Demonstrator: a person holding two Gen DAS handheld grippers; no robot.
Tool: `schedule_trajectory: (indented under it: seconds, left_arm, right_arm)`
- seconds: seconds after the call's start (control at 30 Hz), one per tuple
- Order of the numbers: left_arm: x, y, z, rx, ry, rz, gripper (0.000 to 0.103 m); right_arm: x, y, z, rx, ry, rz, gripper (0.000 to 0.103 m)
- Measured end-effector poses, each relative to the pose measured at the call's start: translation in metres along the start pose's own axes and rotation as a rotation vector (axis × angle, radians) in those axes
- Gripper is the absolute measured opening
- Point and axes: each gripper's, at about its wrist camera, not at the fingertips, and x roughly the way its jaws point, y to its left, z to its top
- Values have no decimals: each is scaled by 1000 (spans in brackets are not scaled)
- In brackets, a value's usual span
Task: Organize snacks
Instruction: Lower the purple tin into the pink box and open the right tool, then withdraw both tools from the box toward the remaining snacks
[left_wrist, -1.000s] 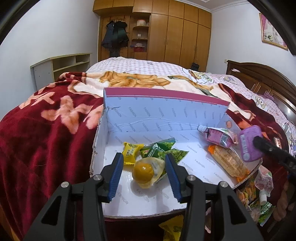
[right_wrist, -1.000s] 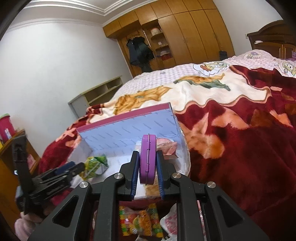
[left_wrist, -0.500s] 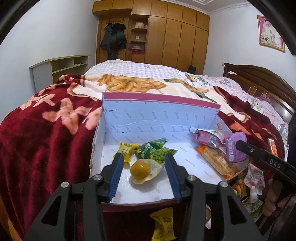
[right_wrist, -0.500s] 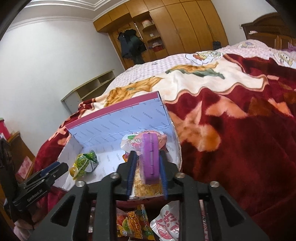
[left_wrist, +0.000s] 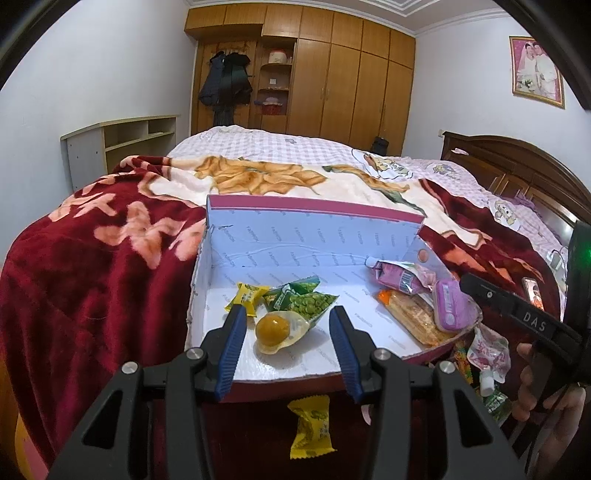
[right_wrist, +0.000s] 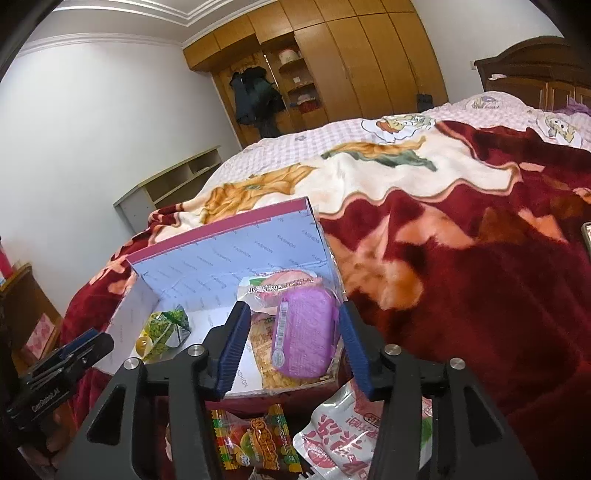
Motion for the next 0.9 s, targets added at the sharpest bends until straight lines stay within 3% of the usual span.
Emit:
schedule_trajectory:
  seconds: [0.33,0.9]
  left_arm:
    - [-10,-4,-5,2,1,-5,49]
    - [-31,-7,-35,-4,32,-25,49]
  right_arm:
    - [-20,8,-5,-14,-8,38,51]
    - [-51,34,-42,-51,56,70,51]
